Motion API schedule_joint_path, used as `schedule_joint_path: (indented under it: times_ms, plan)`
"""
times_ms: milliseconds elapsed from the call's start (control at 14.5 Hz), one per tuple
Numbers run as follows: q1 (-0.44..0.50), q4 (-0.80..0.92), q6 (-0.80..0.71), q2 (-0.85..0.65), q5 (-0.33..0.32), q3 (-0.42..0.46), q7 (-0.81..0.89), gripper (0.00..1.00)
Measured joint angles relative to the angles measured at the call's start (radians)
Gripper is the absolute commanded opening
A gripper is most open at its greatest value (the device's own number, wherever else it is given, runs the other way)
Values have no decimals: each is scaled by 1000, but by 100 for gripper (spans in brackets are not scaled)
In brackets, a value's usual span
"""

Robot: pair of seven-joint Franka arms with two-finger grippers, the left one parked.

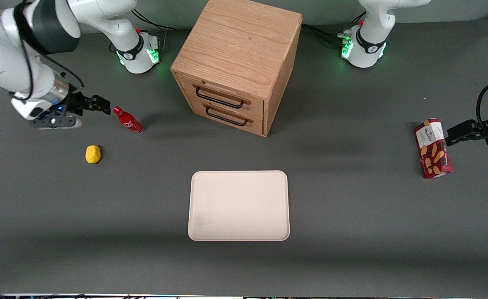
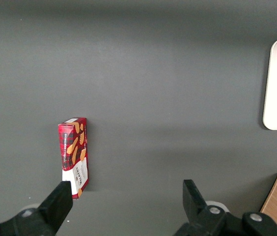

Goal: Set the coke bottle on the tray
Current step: 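Move the right gripper down over the red Coca-Cola bottle, then close the right gripper around the bottle's body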

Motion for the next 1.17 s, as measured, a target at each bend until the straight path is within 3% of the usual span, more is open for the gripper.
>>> schedule_joint_path:
  times_ms: [276,621,1172]
  plan:
    - [0,-217,203,-62,-36,4,0,100]
    - [0,-367,377,-65,-60,4,0,100]
    - [0,-448,450,-64,-66,3,0,100]
